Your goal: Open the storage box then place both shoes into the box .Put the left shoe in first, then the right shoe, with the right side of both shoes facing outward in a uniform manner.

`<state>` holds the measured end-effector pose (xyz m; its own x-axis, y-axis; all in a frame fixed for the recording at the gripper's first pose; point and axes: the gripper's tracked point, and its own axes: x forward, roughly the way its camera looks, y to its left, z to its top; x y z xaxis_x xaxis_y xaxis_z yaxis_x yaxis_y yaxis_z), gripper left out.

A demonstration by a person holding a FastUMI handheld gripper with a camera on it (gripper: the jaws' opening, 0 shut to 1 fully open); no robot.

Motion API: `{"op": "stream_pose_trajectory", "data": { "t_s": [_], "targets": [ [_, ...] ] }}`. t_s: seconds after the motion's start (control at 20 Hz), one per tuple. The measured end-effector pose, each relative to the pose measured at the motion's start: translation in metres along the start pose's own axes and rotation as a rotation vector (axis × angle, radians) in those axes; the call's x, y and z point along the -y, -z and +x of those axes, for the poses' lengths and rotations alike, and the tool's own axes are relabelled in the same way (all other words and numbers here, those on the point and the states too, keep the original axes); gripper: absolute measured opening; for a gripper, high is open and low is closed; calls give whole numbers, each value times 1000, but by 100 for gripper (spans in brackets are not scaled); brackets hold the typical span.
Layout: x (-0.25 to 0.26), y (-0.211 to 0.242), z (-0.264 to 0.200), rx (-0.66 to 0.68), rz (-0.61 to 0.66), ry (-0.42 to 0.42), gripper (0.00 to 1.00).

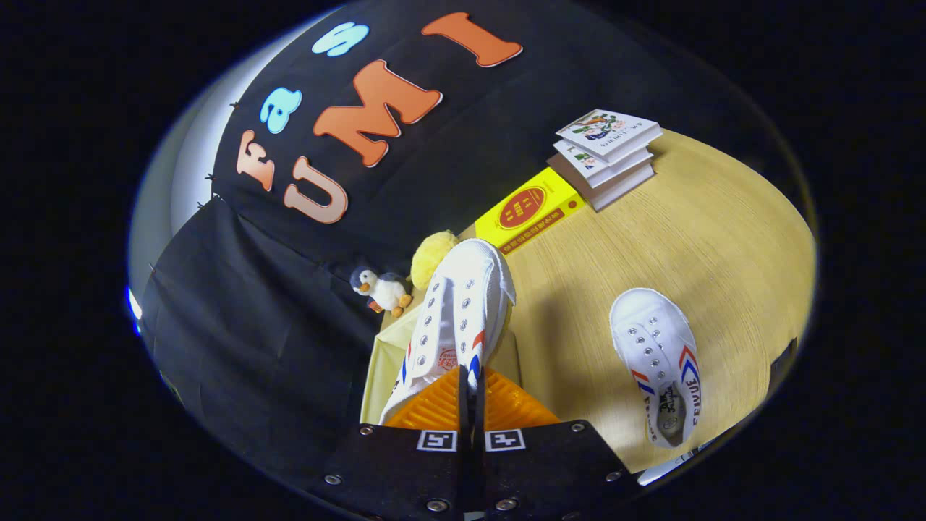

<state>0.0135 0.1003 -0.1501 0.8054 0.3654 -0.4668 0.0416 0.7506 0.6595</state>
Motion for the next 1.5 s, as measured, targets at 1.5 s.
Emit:
{"op": "stream_pose_trajectory", "data": {
  "t_s": [1.5],
  "targets": [
    [-66, 150, 133, -181, -198, 136, 0]
  ]
}}
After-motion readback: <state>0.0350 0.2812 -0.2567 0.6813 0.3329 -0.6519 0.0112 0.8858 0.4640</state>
